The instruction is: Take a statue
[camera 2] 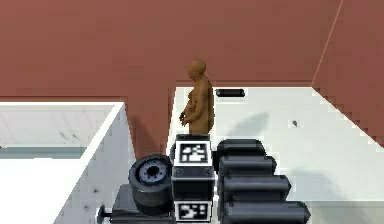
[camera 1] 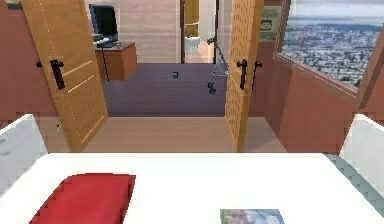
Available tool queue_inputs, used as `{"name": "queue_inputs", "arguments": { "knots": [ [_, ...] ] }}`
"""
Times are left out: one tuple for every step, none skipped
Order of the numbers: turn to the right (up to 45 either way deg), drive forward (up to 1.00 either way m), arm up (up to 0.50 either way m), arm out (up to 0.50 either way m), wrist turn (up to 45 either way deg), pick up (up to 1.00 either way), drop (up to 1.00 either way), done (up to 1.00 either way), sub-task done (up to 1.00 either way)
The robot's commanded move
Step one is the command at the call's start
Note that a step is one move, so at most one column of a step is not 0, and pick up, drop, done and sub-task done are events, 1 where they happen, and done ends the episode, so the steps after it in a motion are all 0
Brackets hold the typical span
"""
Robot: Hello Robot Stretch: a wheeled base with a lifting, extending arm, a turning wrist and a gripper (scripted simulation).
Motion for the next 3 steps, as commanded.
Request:
{"name": "queue_inputs", "arguments": {
  "knots": [
    [0.0, 0.0, 0.0, 0.0, 45.0, 0.0, 0.0, 0.0, 0.0],
    [0.0, 0.0, 0.0, 0.0, 45.0, 0.0, 0.0, 0.0, 0.0],
    [0.0, 0.0, 0.0, 0.0, 45.0, 0.0, 0.0, 0.0, 0.0]
  ]
}}
